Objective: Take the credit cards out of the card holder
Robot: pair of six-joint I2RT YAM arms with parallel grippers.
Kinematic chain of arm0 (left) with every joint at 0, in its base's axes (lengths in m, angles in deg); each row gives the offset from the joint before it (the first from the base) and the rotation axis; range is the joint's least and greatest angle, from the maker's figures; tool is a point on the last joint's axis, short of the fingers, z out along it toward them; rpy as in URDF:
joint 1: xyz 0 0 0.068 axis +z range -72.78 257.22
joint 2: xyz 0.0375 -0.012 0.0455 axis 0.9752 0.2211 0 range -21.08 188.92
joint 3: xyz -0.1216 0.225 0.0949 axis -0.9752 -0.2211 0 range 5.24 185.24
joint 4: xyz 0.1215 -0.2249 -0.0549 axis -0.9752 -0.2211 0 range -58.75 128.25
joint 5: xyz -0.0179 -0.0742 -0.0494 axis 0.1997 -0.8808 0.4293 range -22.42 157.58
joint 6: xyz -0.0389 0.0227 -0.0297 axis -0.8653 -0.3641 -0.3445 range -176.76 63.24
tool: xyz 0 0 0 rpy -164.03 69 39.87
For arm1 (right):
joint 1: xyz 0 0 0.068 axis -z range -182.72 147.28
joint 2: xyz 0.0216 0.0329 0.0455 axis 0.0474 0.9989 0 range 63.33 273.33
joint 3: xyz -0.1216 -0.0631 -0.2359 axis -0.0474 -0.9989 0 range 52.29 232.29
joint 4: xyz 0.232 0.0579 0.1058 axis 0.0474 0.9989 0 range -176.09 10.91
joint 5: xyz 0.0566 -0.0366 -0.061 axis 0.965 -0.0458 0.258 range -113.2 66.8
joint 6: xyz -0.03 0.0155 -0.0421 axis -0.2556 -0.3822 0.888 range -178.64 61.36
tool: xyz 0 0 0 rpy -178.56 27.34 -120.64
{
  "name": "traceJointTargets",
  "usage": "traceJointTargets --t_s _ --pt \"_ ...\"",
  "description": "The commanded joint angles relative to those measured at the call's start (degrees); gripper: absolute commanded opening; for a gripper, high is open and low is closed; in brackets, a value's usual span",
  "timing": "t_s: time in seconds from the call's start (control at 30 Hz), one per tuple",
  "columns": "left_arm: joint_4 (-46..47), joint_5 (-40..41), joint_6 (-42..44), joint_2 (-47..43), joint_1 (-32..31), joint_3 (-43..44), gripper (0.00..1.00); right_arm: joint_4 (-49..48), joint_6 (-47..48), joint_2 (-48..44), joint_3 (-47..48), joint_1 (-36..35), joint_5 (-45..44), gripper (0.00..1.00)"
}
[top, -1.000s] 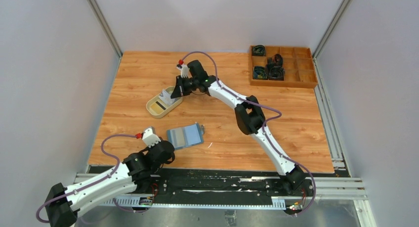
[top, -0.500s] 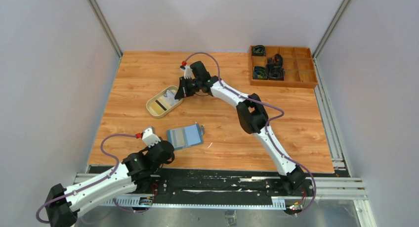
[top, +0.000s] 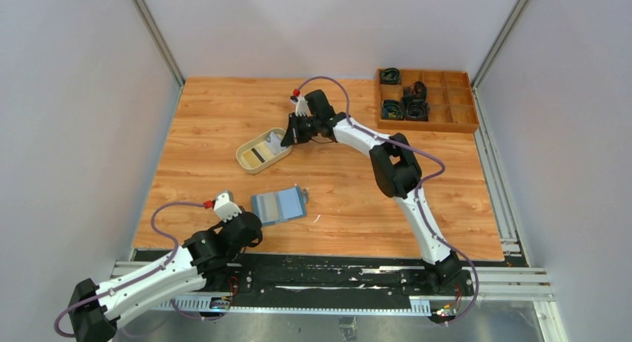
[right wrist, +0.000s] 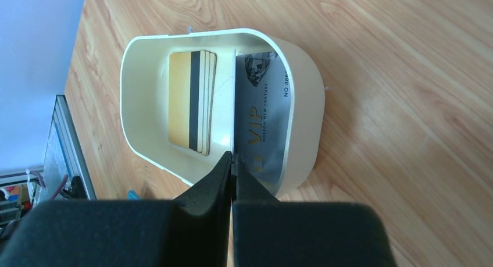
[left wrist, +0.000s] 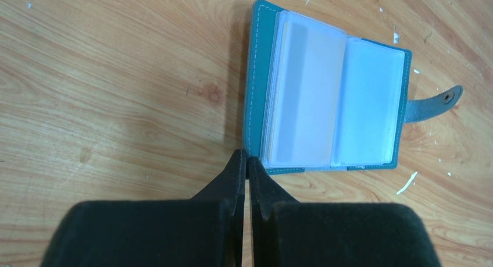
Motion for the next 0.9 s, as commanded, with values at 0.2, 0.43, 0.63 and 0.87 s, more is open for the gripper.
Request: traceJointTargets --t_s 0.2,0.43,0.63,0.87 --pt "-2.4 0.8 0.7 -1.9 0.5 1.2 0.0 2.4 3.9 -6.5 -11.7 2.4 -3.3 0.0" --pt "-2.8 0.7 0.9 -3.0 0.5 1.3 0.0 1.8 4.6 -11.6 -20.0 3.8 -3.5 0.0" --pt "-5.7 1.4 1.6 -4.6 0.5 2.5 0.0 -0.4 4.1 -16.2 -28.4 5.5 -3.6 0.0" --pt "-8.7 1.3 1.7 -9.1 0.5 2.4 0.0 -1.3 4.2 -19.3 -33.3 5.6 -5.5 0.0"
